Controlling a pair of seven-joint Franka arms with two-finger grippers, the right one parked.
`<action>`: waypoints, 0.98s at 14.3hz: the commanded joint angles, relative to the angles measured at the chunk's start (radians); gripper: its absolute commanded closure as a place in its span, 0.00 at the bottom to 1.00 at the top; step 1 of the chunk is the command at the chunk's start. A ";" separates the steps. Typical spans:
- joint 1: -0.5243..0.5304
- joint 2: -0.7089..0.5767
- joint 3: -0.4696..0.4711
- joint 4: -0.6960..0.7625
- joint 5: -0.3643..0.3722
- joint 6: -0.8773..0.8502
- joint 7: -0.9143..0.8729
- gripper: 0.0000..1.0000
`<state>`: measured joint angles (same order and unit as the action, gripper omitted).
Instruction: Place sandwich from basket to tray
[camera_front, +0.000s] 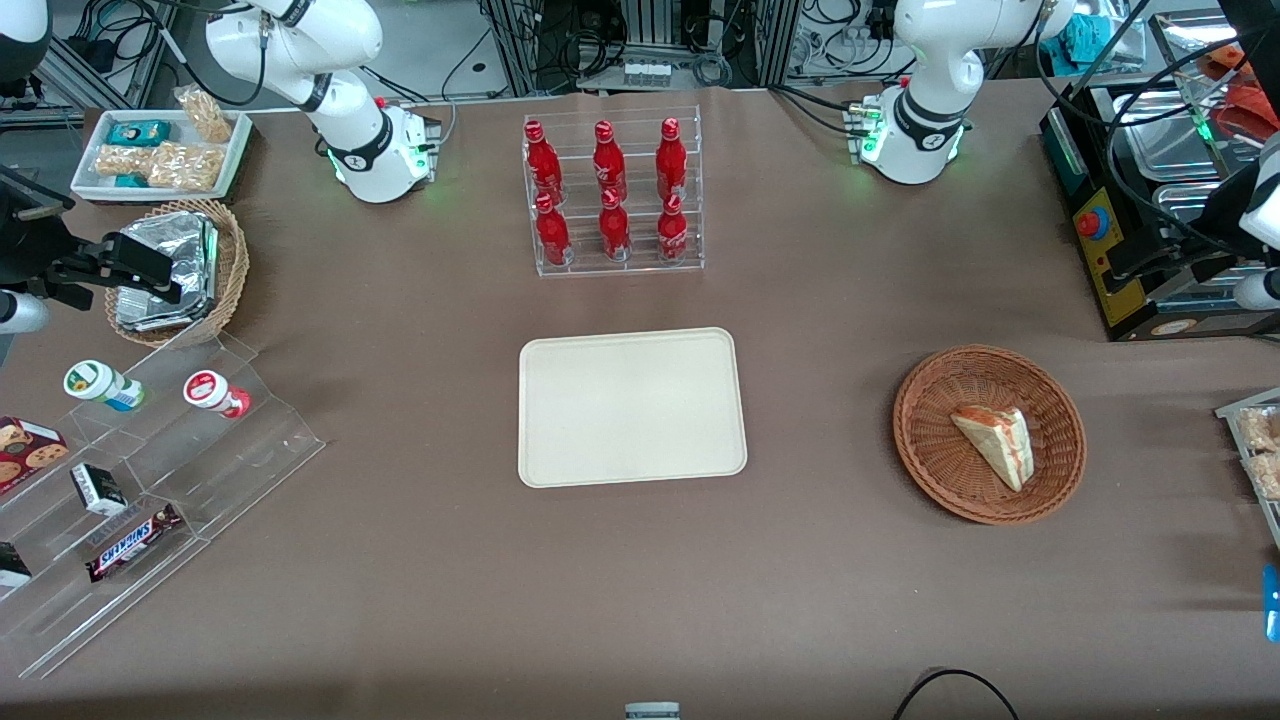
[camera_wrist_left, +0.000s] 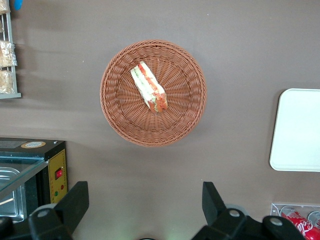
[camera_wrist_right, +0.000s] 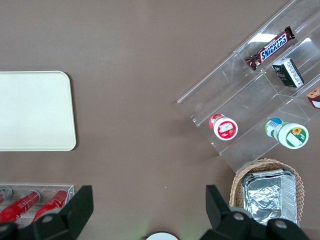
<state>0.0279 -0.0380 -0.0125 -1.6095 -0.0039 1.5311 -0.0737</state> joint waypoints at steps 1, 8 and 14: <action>-0.006 -0.006 0.000 -0.001 -0.008 -0.003 0.003 0.00; 0.001 0.078 0.002 -0.090 -0.005 0.044 0.003 0.00; 0.006 0.133 0.006 -0.423 -0.001 0.557 0.003 0.00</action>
<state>0.0306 0.1279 -0.0095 -1.9163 -0.0036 1.9664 -0.0737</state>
